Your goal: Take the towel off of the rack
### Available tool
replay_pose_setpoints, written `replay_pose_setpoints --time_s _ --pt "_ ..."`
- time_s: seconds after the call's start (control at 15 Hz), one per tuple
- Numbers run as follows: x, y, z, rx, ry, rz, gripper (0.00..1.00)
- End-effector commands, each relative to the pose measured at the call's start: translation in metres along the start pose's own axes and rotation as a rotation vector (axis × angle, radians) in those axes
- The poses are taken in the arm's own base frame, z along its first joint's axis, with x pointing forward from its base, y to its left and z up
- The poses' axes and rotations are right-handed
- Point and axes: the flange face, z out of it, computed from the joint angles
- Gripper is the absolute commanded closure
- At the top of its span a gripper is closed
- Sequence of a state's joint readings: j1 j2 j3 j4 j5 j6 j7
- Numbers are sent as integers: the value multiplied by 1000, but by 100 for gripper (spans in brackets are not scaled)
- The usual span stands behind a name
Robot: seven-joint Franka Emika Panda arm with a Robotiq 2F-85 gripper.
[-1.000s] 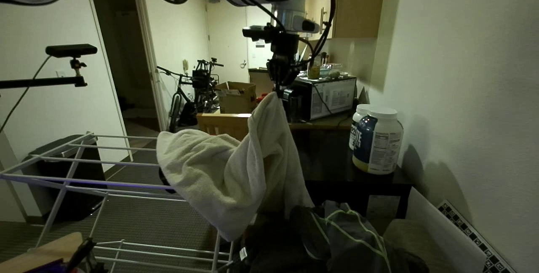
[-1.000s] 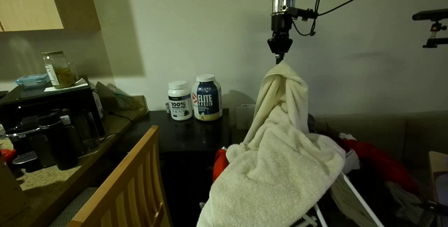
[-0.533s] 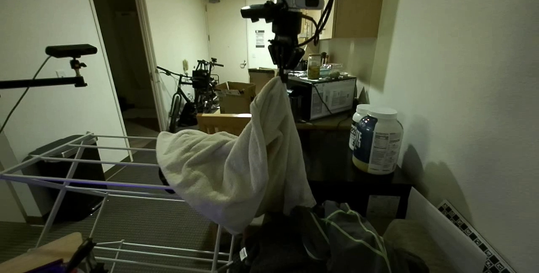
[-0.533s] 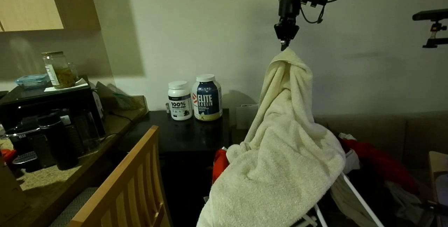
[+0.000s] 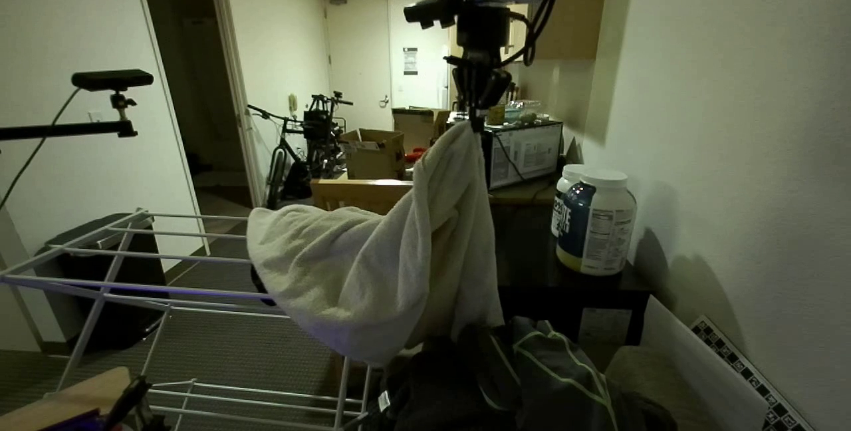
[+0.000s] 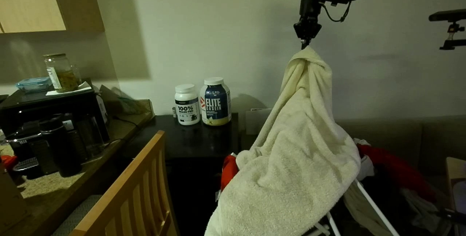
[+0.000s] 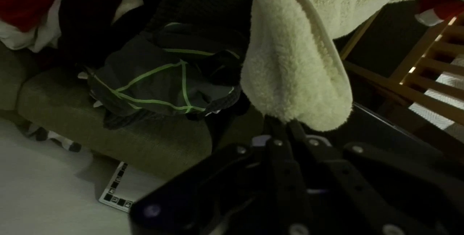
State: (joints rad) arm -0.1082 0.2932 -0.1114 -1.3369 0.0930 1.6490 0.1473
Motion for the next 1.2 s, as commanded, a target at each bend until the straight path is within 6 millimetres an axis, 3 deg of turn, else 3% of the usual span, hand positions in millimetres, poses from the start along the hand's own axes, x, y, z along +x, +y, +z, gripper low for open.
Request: replay_pose_setpoints --time_s 0.0,0.4,1.13 --pt "17 24 -9 -50 51 164 99" --pt "34 42 -8 -161 152 429 99" --pt "41 42 -12 -499 337 806 99"
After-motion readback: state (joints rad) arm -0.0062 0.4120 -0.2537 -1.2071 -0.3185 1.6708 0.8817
